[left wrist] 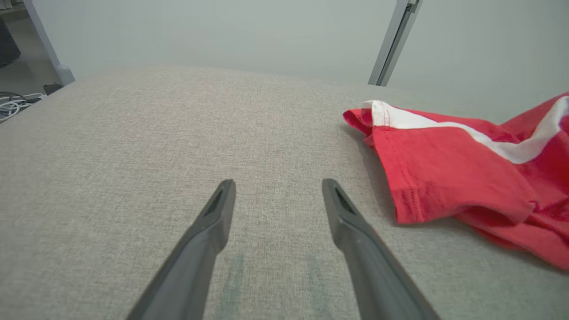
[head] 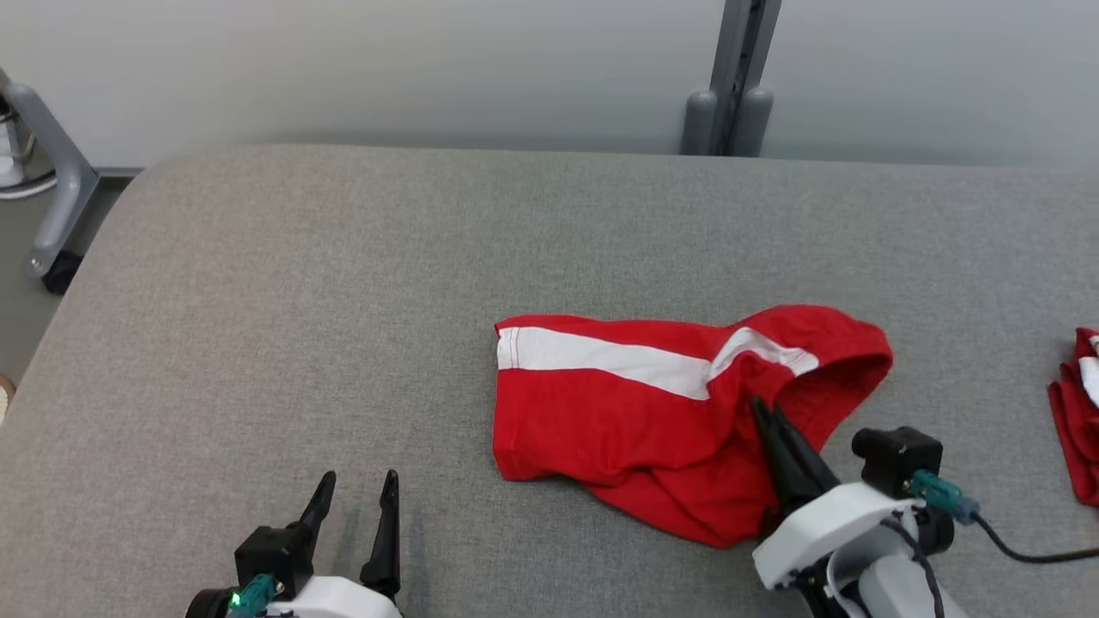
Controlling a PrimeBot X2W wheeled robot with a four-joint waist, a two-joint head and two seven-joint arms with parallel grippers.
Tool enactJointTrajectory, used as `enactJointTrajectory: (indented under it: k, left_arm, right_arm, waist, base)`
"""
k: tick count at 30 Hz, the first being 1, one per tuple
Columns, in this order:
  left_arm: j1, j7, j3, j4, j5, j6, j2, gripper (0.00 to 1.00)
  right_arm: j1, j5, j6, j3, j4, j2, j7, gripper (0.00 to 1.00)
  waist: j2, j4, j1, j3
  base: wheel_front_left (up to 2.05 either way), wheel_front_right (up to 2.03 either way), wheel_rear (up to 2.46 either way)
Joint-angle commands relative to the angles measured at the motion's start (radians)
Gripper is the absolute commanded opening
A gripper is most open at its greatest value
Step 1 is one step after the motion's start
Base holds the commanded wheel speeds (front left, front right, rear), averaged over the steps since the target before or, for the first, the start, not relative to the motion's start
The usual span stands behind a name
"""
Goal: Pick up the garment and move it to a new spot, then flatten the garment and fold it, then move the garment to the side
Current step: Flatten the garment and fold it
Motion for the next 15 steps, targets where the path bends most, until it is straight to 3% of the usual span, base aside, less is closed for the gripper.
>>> enactJointTrajectory:
  k: [1, 7, 14, 15]
  left_arm:
    - [0.008, 0.0, 0.005, 0.001, 0.001, -0.007, 0.003, 1.0]
    - [0.035, 0.0, 0.022, 0.0, 0.006, -0.01, 0.003, 1.0]
    - [0.047, 0.0, 0.024, -0.004, 0.008, -0.015, 0.004, 1.0]
    - [0.046, 0.0, 0.024, -0.002, 0.008, -0.014, 0.004, 1.0]
  right_arm:
    - [0.025, 0.021, 0.0, 0.015, -0.017, -0.016, -0.005, 0.0]
    - [0.147, 0.137, 0.0, 0.168, -0.1, -0.112, -0.004, 0.0]
    - [0.204, 0.112, 0.0, 0.164, -0.045, -0.181, -0.005, 0.0]
    - [0.203, 0.098, 0.0, 0.162, -0.029, -0.18, -0.005, 0.53]
  waist:
    - [-0.0001, -0.015, 0.0, -0.039]
    - [-0.0001, -0.049, 0.0, -0.09]
    - [-0.0001, -0.085, 0.0, -0.09]
    - [-0.0001, -0.087, 0.0, -0.09]
  base:
    - [0.0, 0.0, 0.0]
    - [0.0, 0.0, 0.0]
    - [0.0, 0.0, 0.0]
    - [0.0, 0.0, 0.0]
